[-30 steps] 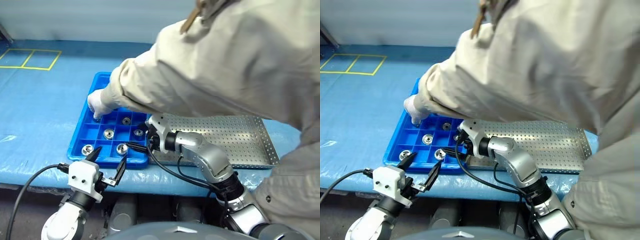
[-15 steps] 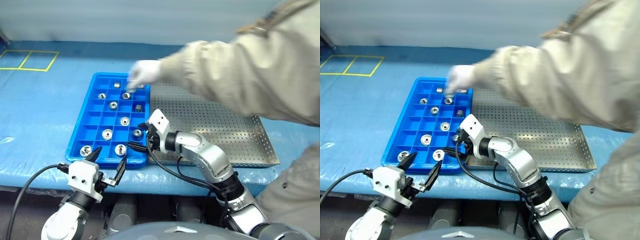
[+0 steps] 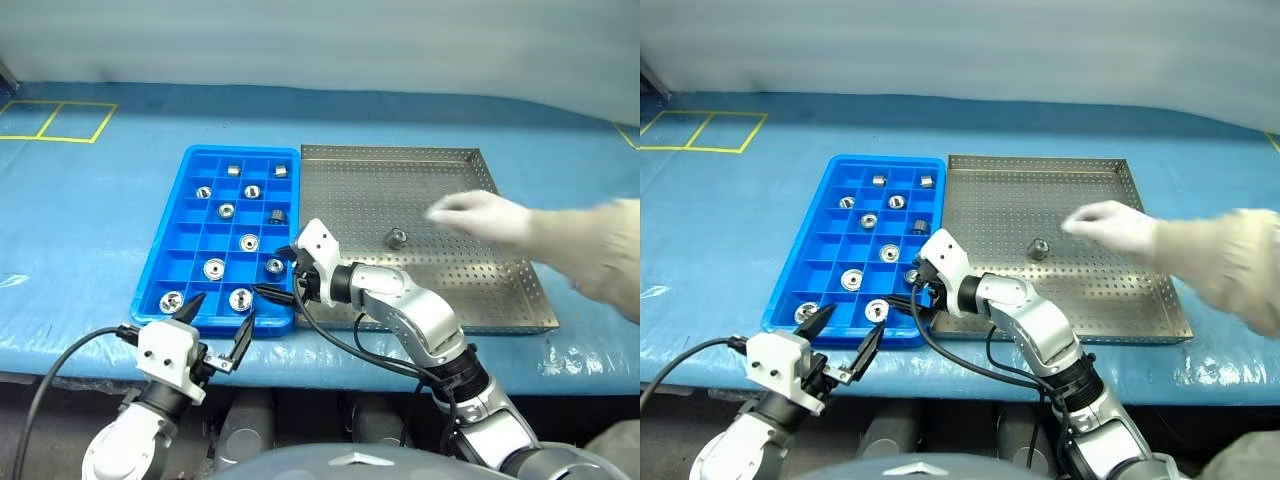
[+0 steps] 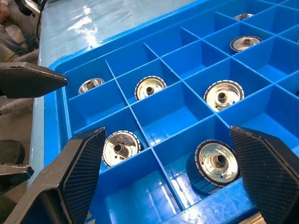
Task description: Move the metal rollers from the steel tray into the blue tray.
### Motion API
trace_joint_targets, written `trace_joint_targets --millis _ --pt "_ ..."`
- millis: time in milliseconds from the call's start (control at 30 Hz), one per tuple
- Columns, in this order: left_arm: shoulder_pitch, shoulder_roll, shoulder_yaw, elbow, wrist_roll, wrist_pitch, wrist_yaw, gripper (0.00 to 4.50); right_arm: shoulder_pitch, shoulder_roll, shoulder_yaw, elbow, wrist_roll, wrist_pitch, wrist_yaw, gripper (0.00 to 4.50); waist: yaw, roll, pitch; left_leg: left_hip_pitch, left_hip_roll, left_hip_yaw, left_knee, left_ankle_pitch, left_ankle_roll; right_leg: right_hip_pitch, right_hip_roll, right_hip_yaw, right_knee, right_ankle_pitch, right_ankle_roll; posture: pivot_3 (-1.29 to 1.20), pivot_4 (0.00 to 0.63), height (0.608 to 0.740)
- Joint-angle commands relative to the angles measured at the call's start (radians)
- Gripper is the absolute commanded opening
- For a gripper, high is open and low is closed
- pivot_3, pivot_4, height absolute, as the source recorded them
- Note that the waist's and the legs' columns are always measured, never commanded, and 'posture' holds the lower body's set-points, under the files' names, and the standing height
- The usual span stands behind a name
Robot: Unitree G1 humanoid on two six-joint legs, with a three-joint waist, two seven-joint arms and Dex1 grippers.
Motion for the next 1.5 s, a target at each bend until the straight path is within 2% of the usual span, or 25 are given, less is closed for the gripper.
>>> trace_joint_targets --millis 33,133,333,600,900,1333,1433,1500 --pt "-0.003 0.007 0.015 -0.012 -0.009 -0.014 -0.007 4.5 0.003 0.01 -0.004 -0.02 0.006 -0.011 -0.005 4.48 0.0 0.0 0.0 0.0 0.0 0.0 0.0 0.0 0.0 0.0 0.0 0.0 0.0 0.0 0.0 0.23 0.15 0.74" --pt "-0.008 0.006 0.019 -0.011 -0.011 -0.016 -0.011 4.5 -0.014 0.041 -0.038 -0.012 0.01 -0.037 -0.03 4.48 -0.002 0.0 0.0 0.0 0.0 0.0 0.0 0.0 0.0 0.0 0.0 0.0 0.0 0.0 0.0 0.23 0.15 0.74" --pt "-0.016 0.012 0.025 -0.01 -0.021 -0.011 -0.026 4.5 -0.079 0.138 -0.197 0.019 0.036 -0.073 -0.141 4.48 -0.007 0.0 0.0 0.0 0.0 0.0 0.0 0.0 0.0 0.0 0.0 0.0 0.001 0.0 0.0 0.21 0.15 0.74" --pt "-0.041 0.019 0.016 0.003 -0.024 0.003 -0.036 4.5 -0.129 0.213 -0.367 0.135 -0.103 -0.133 -0.487 4.48 -0.014 0.0 0.0 0.0 0.0 0.0 0.0 0.0 0.0 -0.001 0.0 0.0 0.001 0.0 0.0 0.18 0.15 0.74" --pt "-0.09 0.04 0.01 0.023 -0.03 0.022 -0.063 4.5 -0.088 0.233 -0.403 0.202 -0.221 -0.077 -0.69 4.48 -0.045 0.001 0.0 0.0 0.0 0.0 0.0 0.0 0.0 -0.001 0.0 0.001 0.001 0.001 0.0 0.13 0.15 0.74" --pt "-0.162 0.049 -0.011 0.057 -0.039 0.039 -0.093 4.5 0.011 0.279 -0.411 0.186 -0.255 -0.016 -0.77 4.48 -0.081 0.002 -0.001 0.0 0.0 0.0 0.0 0.0 0.0 0.0 0.0 0.001 0.002 0.001 0.001 0.08 0.15 0.74" --pt "-0.172 0.049 -0.014 0.064 -0.041 0.04 -0.094 4.5 0.027 0.282 -0.403 0.174 -0.262 0.001 -0.773 3.88 -0.083 0.002 -0.001 0.0 0.0 0.0 0.0 0.0 0.0 0.0 0.0 0.001 0.002 0.001 0.001 0.08 0.15 0.74" --pt "-0.174 0.049 -0.016 0.066 -0.042 0.041 -0.095 4.5 0.031 0.284 -0.399 0.168 -0.262 0.01 -0.77 3.26 -0.085 0.002 -0.001 0.0 0.0 0.0 0.0 0.0 0.0 0.0 0.0 0.001 0.002 0.001 0.001 0.08 0.15 0.74"
